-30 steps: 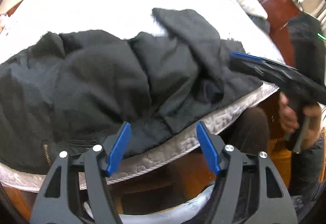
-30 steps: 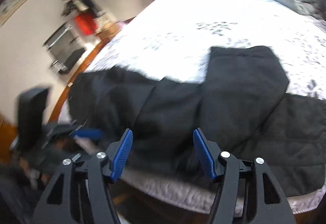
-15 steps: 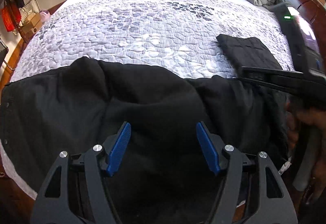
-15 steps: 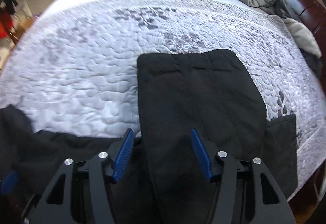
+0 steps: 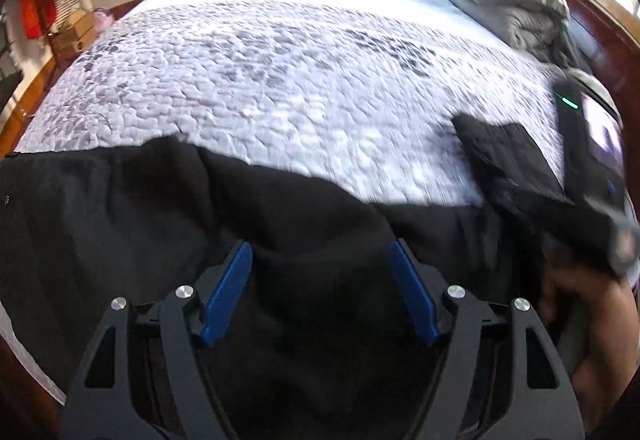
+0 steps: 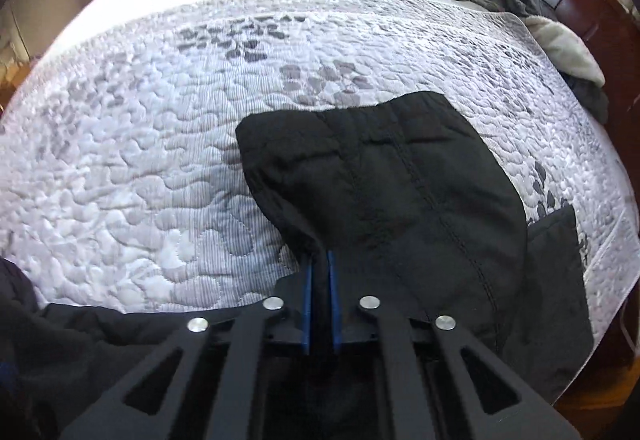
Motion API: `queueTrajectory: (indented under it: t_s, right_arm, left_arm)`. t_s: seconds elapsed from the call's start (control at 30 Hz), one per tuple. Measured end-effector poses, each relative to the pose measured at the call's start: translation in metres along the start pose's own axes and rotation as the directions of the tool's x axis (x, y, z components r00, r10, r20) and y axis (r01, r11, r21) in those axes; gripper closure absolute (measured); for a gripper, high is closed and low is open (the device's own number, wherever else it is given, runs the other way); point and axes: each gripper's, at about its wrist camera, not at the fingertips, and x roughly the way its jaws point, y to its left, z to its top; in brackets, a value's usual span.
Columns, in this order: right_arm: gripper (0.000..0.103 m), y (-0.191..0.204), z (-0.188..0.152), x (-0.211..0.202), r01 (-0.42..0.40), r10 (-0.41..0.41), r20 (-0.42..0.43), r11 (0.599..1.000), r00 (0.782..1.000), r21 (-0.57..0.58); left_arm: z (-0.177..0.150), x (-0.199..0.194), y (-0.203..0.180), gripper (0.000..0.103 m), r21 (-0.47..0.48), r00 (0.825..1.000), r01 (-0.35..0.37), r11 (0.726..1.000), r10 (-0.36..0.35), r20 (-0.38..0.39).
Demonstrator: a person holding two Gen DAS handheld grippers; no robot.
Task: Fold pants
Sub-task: 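Open both grippers to release the folded waistband onto the pants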
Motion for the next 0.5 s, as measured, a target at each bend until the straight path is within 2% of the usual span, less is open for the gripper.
queueTrajectory:
  t_s: [0.07,0.17,0.27,0.3,0.4,0.5]
  right_arm:
    - [0.098,-0.008,0.0,-0.008,-0.044,0.044,0.013,0.999,0.999,0.027]
    - [0.098,-0.033,-0.001,-0.03,-0.137,0.132,0.06,0.987,0.989,0.089]
    - [0.098,-0.066,0.001,-0.053,-0.209,0.192,0.124,0.966,0.974,0.152]
    - [0.098,-0.085,-0.001,-0.064,-0.255,0.227,0.159,0.949,0.961,0.187]
    - [0.098,-0.132,-0.01,-0.084,-0.304,0.251,0.213,0.913,0.944,0.271]
    - [0.098,-0.178,-0.029,-0.091,-0.326,0.251,0.24,0.875,0.938,0.359]
  left_arm:
    - [0.006,0.006,-0.001,0.037,-0.015,1.0,-0.029,0.999,0.029,-0.001]
    - [0.008,0.011,0.0,0.038,-0.032,1.0,-0.021,0.999,0.02,-0.018]
    - [0.004,0.013,-0.002,0.037,-0.021,0.999,-0.043,0.999,0.043,-0.014]
    - [0.003,0.014,-0.002,0.037,-0.018,0.999,-0.046,0.999,0.046,-0.016]
    - [-0.002,0.015,-0.004,0.037,-0.004,0.998,-0.06,0.998,0.06,-0.016]
    - [-0.006,0.013,-0.007,0.035,0.007,0.997,-0.075,0.997,0.075,-0.007]
